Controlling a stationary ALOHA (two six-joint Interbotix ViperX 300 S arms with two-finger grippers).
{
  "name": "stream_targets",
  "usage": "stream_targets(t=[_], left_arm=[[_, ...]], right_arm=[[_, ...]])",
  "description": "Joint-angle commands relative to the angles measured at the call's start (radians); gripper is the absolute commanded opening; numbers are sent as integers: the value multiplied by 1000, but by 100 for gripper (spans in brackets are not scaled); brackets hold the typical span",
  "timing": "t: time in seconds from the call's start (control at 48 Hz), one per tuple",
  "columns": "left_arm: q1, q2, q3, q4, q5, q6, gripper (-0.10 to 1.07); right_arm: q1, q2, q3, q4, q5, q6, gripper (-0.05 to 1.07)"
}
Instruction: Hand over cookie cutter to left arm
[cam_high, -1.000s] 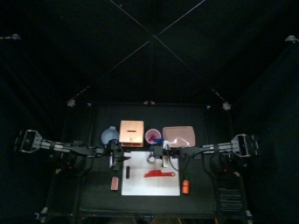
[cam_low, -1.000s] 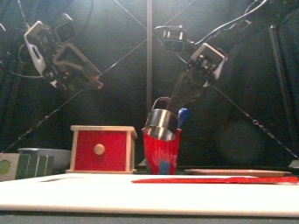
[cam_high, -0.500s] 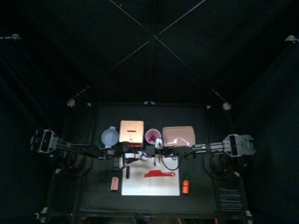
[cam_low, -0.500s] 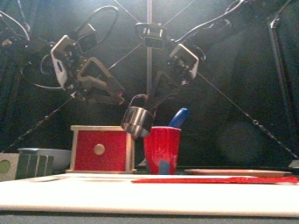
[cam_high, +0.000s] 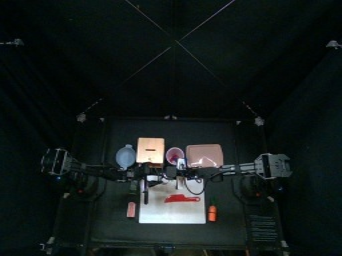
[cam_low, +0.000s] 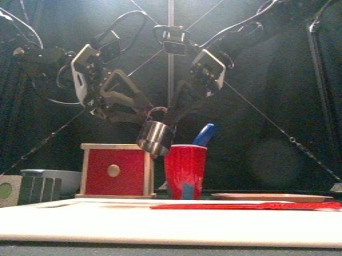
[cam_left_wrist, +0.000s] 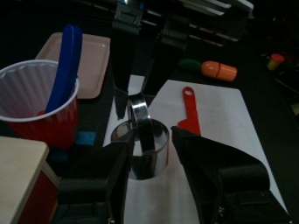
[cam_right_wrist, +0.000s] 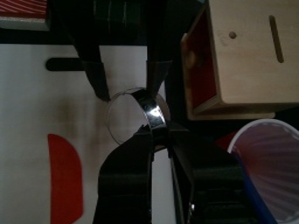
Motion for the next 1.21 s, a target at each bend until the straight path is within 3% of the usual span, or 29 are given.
stream_targets(t=[0.0,0.271,0.562,0.729,0.833,1.062,1.188], left_arm=[[9,14,-38,-2,-11,0,79],[34,41,-48,-3,-11,0,75],[37,41,-44,-2,-11,0,56],[35,38,-44,-3,-6,0,52],[37,34,-43,-2,-6,2,52],[37,21,-38,-2,-5,2,52],[37,14,-31,-2,-3,2,52]], right_arm=[[-3,-20,-28,-2,-5,-2,48],[-3,-14,-29,-2,-3,-2,48],[0,-14,-29,-2,-5,2,48],[0,-14,-31,2,-5,5,52],[0,-14,-29,5,-6,5,60],[3,-31,-18,2,-5,3,93],[6,-54,-5,-2,-3,3,104]])
